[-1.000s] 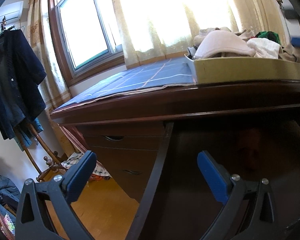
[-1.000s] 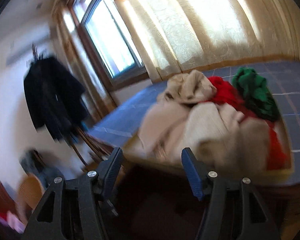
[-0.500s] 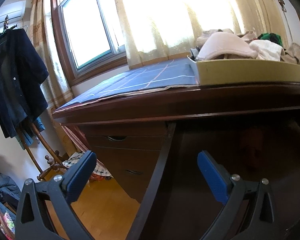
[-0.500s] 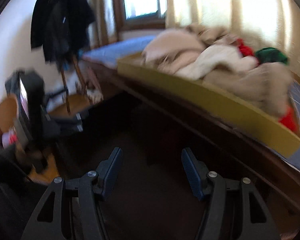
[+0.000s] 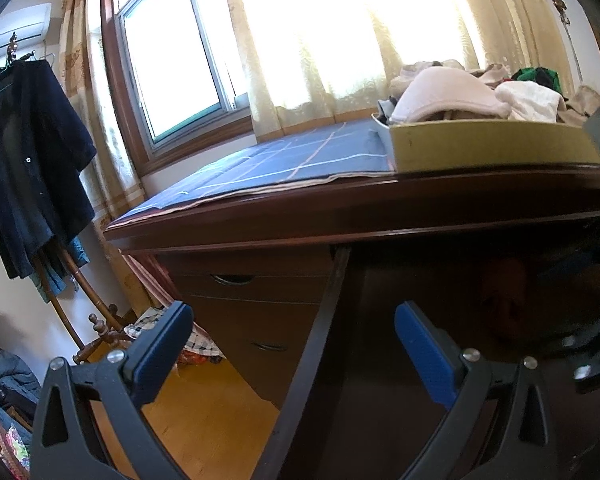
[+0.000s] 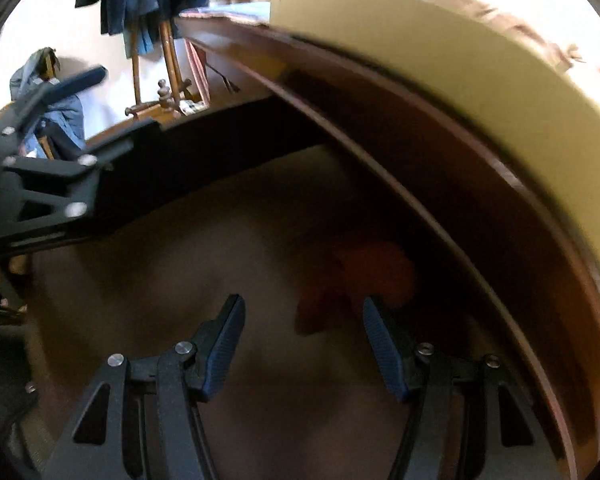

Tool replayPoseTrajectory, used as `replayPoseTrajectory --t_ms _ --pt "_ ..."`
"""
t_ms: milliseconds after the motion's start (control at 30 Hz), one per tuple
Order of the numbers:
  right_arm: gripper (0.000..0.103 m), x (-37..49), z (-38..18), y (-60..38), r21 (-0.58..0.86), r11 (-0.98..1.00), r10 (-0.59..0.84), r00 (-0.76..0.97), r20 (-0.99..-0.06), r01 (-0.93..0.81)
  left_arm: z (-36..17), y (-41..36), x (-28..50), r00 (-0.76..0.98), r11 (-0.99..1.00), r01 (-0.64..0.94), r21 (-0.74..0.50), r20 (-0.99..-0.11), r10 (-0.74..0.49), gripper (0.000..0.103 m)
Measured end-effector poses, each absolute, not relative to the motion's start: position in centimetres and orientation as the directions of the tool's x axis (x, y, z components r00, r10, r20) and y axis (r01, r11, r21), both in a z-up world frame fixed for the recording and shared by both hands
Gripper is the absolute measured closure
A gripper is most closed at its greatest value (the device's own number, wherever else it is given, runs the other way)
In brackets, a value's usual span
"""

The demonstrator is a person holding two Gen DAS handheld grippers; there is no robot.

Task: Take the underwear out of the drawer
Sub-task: 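Move the open right gripper back down into the drawer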

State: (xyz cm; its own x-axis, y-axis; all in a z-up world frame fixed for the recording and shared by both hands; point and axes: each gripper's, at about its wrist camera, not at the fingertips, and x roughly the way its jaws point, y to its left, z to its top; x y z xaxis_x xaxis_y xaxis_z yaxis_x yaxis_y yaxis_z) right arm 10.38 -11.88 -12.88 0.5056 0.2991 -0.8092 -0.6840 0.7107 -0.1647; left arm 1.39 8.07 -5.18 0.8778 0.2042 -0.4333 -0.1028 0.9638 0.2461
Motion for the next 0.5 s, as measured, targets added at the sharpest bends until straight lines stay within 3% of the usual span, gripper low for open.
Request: replayPoseTrajectory --t_ms 233,433,467,500 --pt "0.039 13.0 -14.7 -11.4 -0.201 0.816 0.198 0.589 -0.784 -0.542 -5.1 8.2 1.3 0.88 0.967 -0.094 0.236 -0.435 0.191 0.0" --pt "0.039 13.6 -15.6 -11.5 -0.228 0.807 0.191 0.605 -0.773 -0.545 -5.1 8.3 1.3 0.879 0.969 -0.091 0.228 -0.439 0.186 0.0" --pt "0.04 13.5 -15.5 -11.5 -0.237 0.8 0.189 0.607 -0.772 -0.551 -5.1 8.3 1.3 0.879 0.97 -0.09 0.228 -0.439 0.185 0.0" --pt "0.047 13.4 -15.7 -11.4 -0.256 0.791 0.179 0.61 -0.772 -0.556 -5.1 8.3 1.3 0.88 0.969 -0.09 0.228 -0.438 0.185 0.0"
